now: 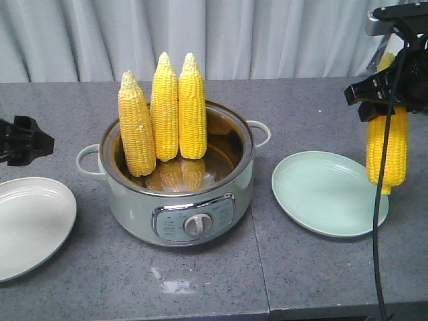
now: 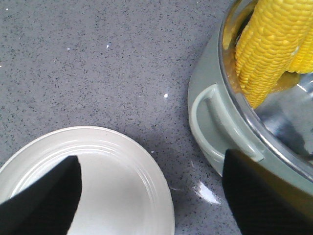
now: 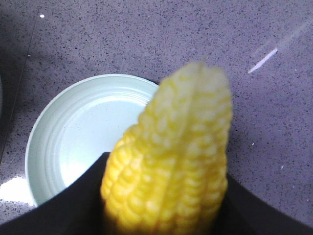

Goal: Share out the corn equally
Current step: 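Lift the corn cob out of the pot and carry it over the green plate, then move the left gripper to the corn cob nearest the white plate and grasp it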

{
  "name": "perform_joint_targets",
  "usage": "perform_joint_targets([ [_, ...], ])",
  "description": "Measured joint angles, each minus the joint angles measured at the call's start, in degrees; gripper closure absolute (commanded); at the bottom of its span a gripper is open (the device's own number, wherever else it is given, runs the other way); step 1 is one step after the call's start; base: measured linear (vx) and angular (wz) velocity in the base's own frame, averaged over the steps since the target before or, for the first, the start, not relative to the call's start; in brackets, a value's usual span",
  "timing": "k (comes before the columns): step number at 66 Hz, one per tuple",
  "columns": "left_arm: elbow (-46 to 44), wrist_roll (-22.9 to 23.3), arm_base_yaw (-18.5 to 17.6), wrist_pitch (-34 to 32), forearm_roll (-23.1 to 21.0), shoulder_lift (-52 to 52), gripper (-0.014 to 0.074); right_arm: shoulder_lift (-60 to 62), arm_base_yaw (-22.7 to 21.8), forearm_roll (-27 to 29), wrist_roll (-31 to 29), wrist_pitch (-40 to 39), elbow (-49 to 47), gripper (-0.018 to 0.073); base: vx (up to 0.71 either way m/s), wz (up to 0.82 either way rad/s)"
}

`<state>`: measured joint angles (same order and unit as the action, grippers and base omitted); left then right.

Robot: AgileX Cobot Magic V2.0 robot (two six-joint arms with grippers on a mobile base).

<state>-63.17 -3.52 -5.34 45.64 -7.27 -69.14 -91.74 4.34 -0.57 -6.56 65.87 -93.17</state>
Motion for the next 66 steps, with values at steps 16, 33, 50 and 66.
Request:
perform_joint_targets([
  [16, 0.00, 0.00, 0.00, 0.00, 0.00, 0.00, 0.0045, 0.00, 0.00, 0.06, 0.00, 0.00, 0.00, 0.0386, 0.00, 0.00],
  [33, 0.00, 0.00, 0.00, -0.59, 0.00, 0.00, 0.0045, 0.00, 0.00, 0.06, 0.00, 0.00, 0.00, 0.0386, 0.00, 0.00],
  [50, 0.00, 0.00, 0.00, -3.11, -0.63, 0.00, 0.0045, 0.00, 0.00, 0.06, 0.00, 0.00, 0.00, 0.0386, 0.00, 0.00],
  [66, -3.36, -4.94, 0.00, -10.82, -10.19, -1.40, 0.0045, 0.00, 0.00, 0.08, 0.00, 0.00, 0.00, 0.0386, 0.00, 0.00],
])
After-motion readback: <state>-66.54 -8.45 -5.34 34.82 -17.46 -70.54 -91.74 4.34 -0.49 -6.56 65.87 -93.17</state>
